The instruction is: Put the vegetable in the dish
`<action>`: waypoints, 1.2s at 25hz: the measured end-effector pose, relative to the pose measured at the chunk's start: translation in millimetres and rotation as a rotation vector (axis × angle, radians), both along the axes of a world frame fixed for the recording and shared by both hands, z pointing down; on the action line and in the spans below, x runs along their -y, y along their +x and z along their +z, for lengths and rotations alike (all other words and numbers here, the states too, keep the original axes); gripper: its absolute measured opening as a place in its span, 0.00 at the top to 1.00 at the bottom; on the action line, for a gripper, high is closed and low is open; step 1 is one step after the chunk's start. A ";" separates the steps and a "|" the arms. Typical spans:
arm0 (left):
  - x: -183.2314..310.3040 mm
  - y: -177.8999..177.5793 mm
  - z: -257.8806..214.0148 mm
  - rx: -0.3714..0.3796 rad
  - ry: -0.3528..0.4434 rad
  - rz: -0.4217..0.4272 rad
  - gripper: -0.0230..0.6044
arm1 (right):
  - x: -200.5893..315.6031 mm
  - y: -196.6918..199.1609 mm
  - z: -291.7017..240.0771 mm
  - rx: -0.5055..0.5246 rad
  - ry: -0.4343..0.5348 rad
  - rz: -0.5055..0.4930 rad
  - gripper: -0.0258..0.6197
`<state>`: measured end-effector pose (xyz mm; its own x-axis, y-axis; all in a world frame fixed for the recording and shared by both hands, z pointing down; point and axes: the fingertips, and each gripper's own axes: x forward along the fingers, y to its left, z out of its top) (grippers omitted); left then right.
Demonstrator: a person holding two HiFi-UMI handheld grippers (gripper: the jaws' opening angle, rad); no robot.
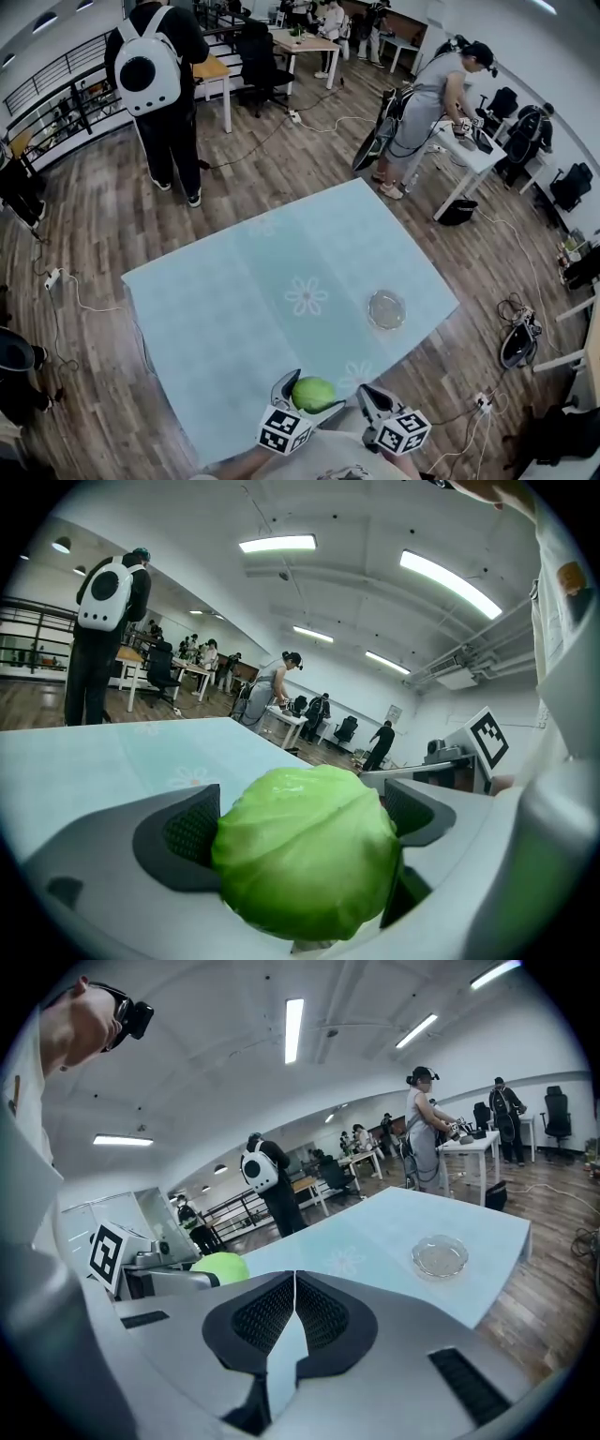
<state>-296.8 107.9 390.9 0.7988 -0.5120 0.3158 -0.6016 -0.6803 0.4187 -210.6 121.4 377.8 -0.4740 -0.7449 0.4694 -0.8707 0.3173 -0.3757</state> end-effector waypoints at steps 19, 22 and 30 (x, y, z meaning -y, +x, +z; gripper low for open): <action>27.1 133.7 -1.0 0.027 -0.019 0.055 0.08 | 41.2 115.1 2.5 0.059 0.035 0.001 0.92; 34.0 174.0 -2.3 0.039 -0.027 0.070 0.08 | 48.7 161.9 4.5 0.062 0.024 0.032 0.92; 70.4 265.5 -15.8 0.072 0.000 0.085 0.08 | 81.8 250.3 -7.7 0.091 0.045 0.033 0.92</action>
